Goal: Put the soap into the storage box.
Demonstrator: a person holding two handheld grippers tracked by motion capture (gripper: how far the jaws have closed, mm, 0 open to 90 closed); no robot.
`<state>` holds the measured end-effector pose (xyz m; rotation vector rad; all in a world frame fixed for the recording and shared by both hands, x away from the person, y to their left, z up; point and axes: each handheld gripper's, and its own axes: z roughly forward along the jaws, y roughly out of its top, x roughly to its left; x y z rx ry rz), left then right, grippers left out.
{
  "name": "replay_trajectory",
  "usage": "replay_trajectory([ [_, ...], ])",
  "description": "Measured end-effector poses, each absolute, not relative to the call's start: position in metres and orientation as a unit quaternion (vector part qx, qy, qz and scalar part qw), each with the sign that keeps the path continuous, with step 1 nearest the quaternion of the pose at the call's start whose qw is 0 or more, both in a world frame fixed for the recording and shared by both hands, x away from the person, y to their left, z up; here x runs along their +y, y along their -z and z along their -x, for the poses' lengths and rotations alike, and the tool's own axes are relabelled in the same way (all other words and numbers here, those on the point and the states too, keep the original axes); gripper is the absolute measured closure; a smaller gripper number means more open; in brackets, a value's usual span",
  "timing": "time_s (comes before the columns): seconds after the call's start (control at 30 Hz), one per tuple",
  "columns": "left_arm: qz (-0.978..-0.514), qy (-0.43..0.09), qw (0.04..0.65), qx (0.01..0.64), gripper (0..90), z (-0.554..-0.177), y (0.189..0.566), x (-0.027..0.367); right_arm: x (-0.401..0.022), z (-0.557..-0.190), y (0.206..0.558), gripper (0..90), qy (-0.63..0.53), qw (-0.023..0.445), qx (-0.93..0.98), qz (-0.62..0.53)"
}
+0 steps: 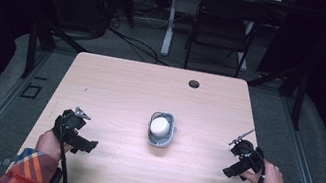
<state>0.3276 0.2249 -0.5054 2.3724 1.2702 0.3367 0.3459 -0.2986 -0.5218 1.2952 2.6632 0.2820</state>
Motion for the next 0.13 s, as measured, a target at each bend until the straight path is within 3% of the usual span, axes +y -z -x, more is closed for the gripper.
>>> replay_trajectory([
  [0.13, -0.857, -0.119, 0.212, 0.455, 0.1, -0.3283, 0.5063, 0.2235, -0.2986, -0.3462, 0.5260, 4.3, -0.081, 0.068, 0.899, -0.425],
])
